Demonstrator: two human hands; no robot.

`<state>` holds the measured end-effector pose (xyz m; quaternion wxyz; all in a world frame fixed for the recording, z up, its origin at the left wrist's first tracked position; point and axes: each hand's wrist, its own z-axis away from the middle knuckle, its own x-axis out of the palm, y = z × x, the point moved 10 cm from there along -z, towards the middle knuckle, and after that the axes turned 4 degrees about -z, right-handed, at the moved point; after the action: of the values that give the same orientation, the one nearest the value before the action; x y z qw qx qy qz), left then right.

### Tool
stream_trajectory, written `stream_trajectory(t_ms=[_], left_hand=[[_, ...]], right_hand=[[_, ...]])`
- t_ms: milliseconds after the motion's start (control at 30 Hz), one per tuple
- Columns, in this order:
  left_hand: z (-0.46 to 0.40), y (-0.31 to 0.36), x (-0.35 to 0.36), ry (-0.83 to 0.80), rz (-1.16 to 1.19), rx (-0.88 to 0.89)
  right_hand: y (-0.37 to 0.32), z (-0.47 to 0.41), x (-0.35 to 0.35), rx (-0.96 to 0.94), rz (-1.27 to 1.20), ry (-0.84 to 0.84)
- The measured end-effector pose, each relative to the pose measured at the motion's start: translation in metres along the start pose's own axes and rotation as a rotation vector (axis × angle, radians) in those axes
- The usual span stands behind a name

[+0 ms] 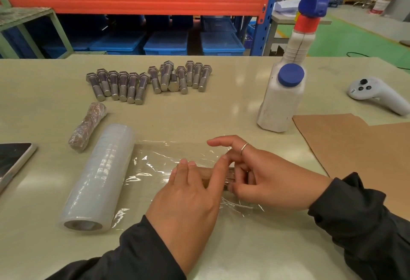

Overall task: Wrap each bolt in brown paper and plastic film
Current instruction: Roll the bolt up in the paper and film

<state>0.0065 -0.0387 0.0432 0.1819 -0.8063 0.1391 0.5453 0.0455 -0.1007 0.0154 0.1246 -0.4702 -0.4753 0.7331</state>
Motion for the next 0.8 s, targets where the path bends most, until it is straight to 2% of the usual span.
stream_trajectory(t_ms=[133,367,633,700,800], left_hand=[[0.000,0.000,0.006,-0.057,-0.030,-0.017],[-0.001,-0.001,-0.003,-0.012,0.065,-0.025],[0.001,-0.001,0.016,-0.120,-0.045,-0.004],[0.001,-0.001,0.017,-0.122,-0.057,-0.010],[0.001,-0.003,0.017,-0.108,-0.054,-0.013]], right_hand=[[-0.001,0.000,0.003,0.014,0.077,-0.007],[-0.012,-0.002,0.004,-0.033,0.176,-0.028],[-0.013,0.000,0.004,-0.089,0.069,-0.023],[-0.017,0.001,-0.007,-0.101,-0.011,0.038],[-0.009,0.008,-0.051,-0.053,0.012,0.295]])
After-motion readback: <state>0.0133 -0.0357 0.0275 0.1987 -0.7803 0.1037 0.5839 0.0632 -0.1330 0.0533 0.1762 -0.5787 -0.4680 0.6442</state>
